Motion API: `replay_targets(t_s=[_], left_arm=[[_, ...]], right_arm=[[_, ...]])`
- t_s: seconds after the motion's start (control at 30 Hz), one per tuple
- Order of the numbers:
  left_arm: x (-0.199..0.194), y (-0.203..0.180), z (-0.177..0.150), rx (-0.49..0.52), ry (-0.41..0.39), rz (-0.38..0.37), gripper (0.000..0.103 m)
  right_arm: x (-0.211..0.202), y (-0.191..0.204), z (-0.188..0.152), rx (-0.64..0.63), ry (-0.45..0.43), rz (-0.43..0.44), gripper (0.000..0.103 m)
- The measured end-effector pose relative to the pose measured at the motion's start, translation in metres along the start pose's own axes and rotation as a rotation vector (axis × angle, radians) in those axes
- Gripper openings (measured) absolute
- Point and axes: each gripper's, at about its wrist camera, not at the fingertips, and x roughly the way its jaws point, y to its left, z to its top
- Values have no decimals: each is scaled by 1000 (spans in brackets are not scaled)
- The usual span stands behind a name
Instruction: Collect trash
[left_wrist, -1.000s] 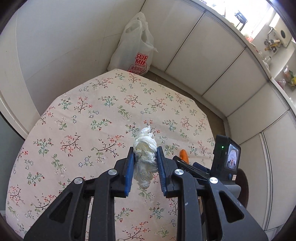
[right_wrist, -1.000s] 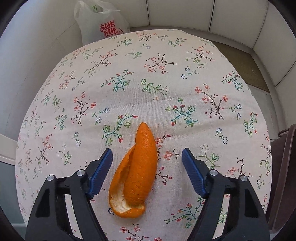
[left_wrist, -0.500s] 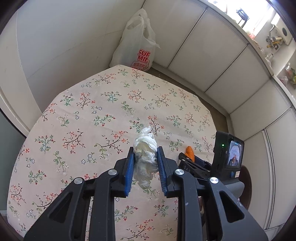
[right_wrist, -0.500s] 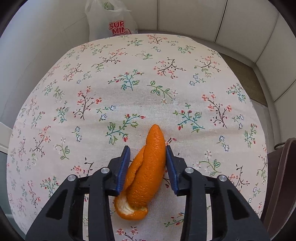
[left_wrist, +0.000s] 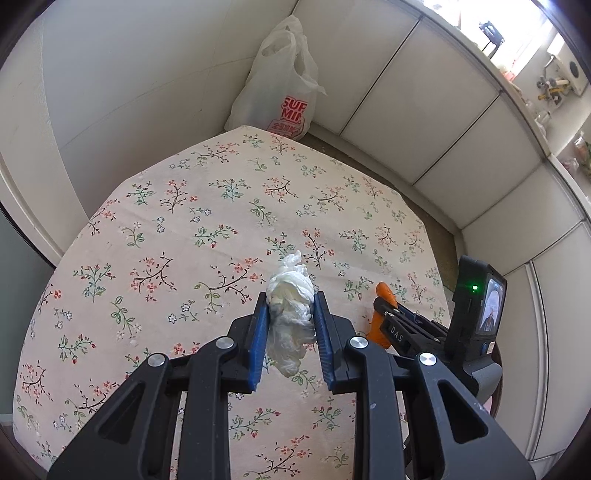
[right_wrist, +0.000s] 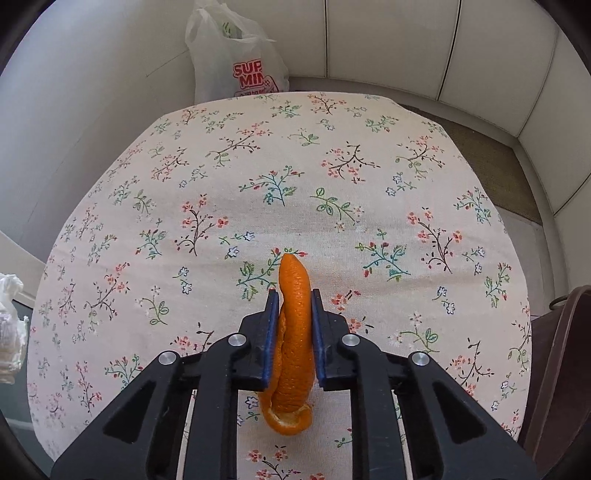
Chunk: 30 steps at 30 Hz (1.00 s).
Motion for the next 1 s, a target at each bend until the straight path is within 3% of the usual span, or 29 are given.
replay_targets(t_s=[0.53, 0.87, 0.93, 0.97, 1.0], left_arm=[[-14, -20, -3, 24, -45, -37, 25], [-18, -31, -7, 44, -55, -55, 25], [-18, -33, -8, 47, -53, -59, 25], [-17, -33, -9, 47, -50, -60, 25], [-17, -33, -10, 48, -48, -62, 25]], right_arm=[[-108, -26, 19, 47, -253, 45, 12], [-143, -55, 10, 91, -312, 20, 11], [-134, -66, 8, 153, -274, 21, 53], [-126, -75, 6, 205, -259, 27, 92], [-117, -85, 3, 275, -254, 31, 95]])
